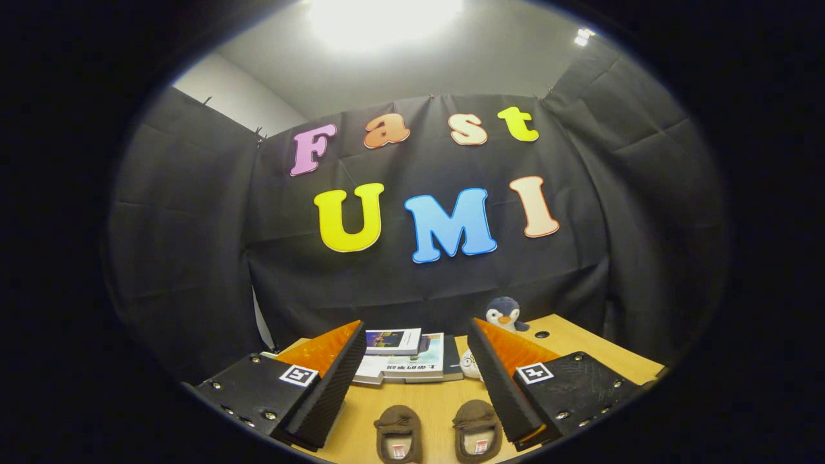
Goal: Open the storage box then place both shoes into the box .Put the left shoe in first, then the right shoe, with the right side of both shoes facing outward in a uniform manner.
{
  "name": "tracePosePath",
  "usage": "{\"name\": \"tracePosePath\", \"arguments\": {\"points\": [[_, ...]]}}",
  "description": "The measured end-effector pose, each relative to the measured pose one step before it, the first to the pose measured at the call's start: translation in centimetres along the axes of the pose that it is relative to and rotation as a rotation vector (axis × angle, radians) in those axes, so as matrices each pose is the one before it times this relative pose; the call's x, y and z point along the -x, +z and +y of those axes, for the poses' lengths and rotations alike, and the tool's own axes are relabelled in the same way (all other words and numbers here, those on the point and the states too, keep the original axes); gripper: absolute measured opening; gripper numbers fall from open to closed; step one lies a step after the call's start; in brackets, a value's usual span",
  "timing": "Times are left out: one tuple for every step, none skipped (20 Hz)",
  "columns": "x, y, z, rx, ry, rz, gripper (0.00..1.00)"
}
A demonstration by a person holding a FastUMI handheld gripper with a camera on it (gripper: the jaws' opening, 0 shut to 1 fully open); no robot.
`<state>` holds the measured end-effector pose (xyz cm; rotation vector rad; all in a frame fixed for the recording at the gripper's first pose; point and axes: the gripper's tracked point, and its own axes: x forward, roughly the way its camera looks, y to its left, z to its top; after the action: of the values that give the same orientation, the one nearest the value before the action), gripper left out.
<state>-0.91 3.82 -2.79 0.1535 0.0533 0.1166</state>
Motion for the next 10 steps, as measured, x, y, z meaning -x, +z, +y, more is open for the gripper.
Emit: {"name": "tracePosePath", "arguments": {"points": [[-0.064,-0.561,0.394,-0.01268,0.01058,0.01361,0.96],[-0.123,-0.701,0.274,-0.01202,0.00517,0.01268,0.96],[-0.110,-0.498,0.234,-0.00890,0.00188,0.01186,0.96],[-0.100,-0.685,0.275,-0.00840,0.00362,0.01306,0.96],[-0.100,-0.620,0.395,-0.01234,0.00839,0.01458,0.96],[-0.054,-0.813,0.537,-0.01664,0.01160,0.01737,0.96],[-0.136,-0.651,0.462,-0.01949,0.01251,0.01754,0.96],[-0.199,-0.839,0.336,-0.01740,0.00773,0.01923,0.96],[-0.158,-0.810,0.286,-0.01368,0.00604,0.02042,0.96],[-0.175,-0.711,0.211,-0.01217,0.00502,0.02066,0.96]]}}
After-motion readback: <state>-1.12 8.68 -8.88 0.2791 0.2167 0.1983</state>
